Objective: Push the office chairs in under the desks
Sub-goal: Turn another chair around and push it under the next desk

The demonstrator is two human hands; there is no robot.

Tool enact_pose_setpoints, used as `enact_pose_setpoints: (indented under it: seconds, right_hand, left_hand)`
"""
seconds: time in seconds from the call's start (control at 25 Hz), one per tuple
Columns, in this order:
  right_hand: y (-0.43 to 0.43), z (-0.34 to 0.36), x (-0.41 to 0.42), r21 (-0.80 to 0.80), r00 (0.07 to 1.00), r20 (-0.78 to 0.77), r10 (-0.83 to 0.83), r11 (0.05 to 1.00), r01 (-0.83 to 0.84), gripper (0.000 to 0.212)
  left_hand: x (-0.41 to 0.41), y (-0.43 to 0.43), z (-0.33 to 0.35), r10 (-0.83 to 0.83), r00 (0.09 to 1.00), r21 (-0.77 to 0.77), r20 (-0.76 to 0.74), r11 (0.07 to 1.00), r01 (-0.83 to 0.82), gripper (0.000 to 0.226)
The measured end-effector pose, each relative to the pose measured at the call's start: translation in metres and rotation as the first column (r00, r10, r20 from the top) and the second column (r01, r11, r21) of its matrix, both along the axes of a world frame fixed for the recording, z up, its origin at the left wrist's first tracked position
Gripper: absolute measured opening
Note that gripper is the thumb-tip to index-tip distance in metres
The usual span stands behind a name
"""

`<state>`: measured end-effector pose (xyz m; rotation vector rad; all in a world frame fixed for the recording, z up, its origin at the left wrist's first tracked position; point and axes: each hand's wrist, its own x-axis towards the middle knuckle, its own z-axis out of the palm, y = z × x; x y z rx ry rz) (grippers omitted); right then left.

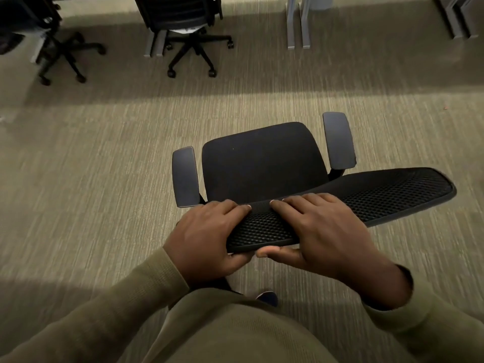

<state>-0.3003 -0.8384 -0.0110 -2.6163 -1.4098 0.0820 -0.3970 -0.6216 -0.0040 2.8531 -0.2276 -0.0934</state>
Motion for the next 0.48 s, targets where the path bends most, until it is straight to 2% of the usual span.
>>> enact_pose_setpoints:
  seconds: [0.32, 0.48]
  right_hand:
    - [0.052, -0.005, 0.053, 0.038, 0.997, 0.009, -0.083, 0.996, 0.082, 0.089]
    - [0.078, -0.001, 0.123, 0.011, 0.993, -0.051, -0.108, 0.994, 0.108, 0.091]
  left_hand:
    - [0.065, 0.054, -0.006, -0.016, 0.999, 0.064, 0.051, 0.998, 0.013, 0.074]
    - [0.125, 0.092, -0.008, -0.04, 0.995, 0.05, 0.097, 0.998, 0.035, 0.068]
